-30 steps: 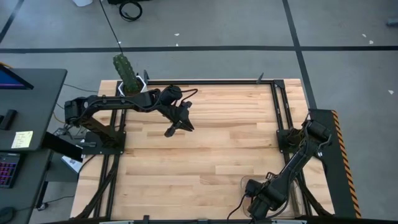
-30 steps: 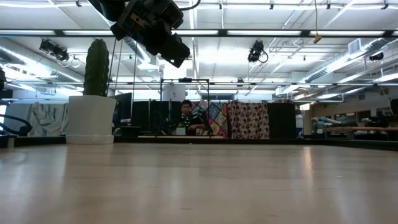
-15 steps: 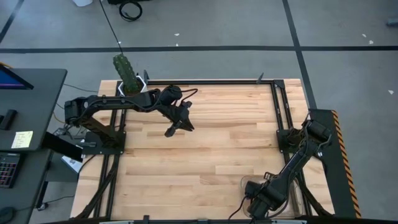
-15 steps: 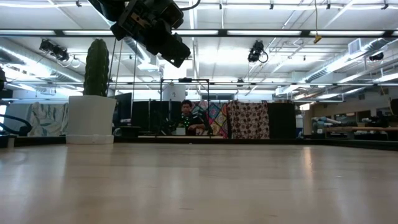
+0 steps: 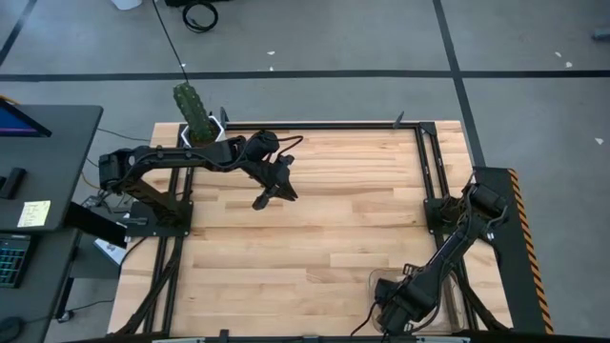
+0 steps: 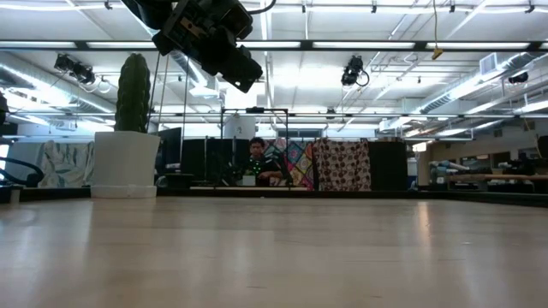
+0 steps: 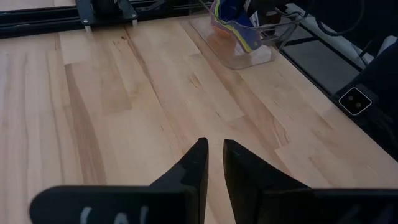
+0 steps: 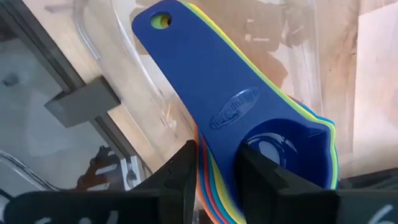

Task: Nest measuring cups in basket
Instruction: Put the stacked measuring cups into the transparent bin

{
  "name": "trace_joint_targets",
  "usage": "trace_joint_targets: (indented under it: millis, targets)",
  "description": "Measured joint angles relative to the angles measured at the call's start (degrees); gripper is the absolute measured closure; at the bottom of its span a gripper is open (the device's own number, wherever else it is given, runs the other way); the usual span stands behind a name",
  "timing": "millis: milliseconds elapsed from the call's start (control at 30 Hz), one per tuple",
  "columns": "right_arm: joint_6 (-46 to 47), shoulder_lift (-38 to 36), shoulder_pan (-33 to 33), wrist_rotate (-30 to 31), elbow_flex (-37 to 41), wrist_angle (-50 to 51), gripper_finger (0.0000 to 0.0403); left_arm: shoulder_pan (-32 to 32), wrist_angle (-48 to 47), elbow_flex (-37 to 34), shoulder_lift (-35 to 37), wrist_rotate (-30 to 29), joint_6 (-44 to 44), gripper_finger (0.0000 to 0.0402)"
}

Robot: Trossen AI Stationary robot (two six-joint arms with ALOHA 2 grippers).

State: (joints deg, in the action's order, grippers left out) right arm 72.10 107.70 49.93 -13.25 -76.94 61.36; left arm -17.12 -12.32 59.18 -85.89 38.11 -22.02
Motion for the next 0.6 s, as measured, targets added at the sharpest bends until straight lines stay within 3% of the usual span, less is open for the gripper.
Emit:
trace_joint_targets:
  millis: [600]
  targets:
    - [-1.85,0.33,0.09,-0.72,-3.89,0.15,0.0289,-0.07,0.09,0.0,0.0,0.0,0.0,0.0349]
